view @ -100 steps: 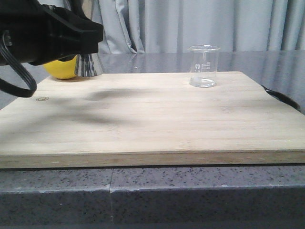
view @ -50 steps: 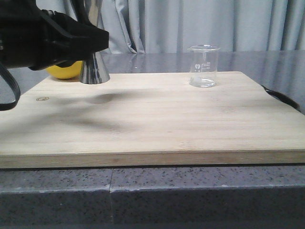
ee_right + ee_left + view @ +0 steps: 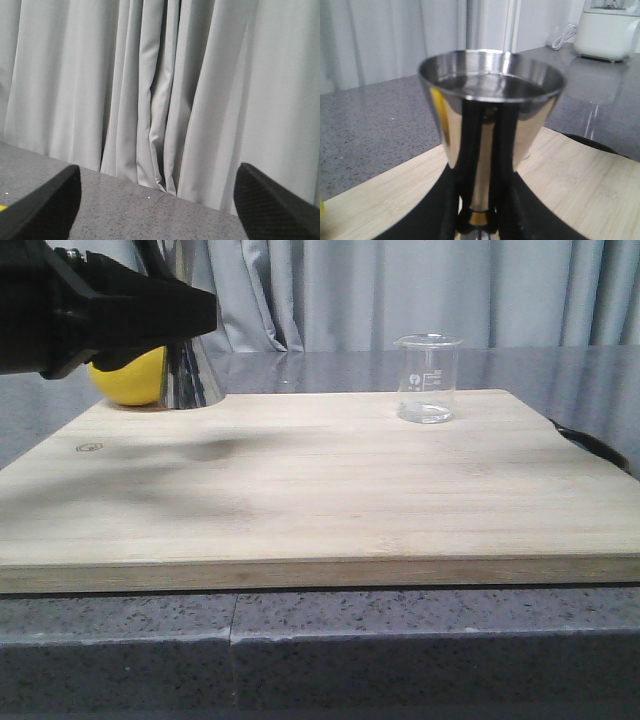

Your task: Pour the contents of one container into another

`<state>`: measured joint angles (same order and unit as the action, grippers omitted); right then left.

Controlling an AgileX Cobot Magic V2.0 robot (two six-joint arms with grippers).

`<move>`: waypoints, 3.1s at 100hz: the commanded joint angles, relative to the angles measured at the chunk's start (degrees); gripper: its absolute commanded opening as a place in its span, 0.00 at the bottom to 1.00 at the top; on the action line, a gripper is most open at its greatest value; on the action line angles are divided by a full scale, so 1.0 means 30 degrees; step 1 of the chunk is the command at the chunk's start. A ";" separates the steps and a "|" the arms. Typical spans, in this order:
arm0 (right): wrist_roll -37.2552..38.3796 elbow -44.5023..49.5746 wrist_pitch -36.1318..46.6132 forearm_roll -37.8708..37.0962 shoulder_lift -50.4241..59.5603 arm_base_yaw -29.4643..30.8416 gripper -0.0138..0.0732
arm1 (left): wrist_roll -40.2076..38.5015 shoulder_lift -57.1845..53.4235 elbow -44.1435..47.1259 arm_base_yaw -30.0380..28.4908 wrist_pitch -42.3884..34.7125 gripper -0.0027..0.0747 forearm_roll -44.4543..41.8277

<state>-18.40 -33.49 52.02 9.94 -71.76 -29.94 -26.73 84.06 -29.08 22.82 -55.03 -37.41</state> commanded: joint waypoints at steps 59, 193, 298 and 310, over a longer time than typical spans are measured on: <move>-0.0080 -0.0439 0.1336 -0.0443 0.0525 -0.0017 0.81 | -0.1788 0.0092 -0.2678 -0.0616 0.0152 0.01 -0.3306; -0.0080 -0.0439 0.1336 -0.0443 0.0525 -0.0017 0.81 | -0.1656 0.2702 -0.2799 -0.0616 -0.2086 0.01 -0.3198; -0.0080 -0.0439 0.1452 -0.0443 0.0525 -0.0017 0.81 | -0.1656 0.2702 -0.2799 -0.0616 -0.1867 0.01 -0.3198; -0.0080 -0.0439 0.1452 -0.0443 0.0525 -0.0017 0.81 | -0.1656 0.2702 -0.2799 -0.0616 -0.1867 0.01 -0.3198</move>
<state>-18.40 -33.49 51.65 9.73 -71.76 -29.94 -31.70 93.88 -35.99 21.26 -55.91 -49.49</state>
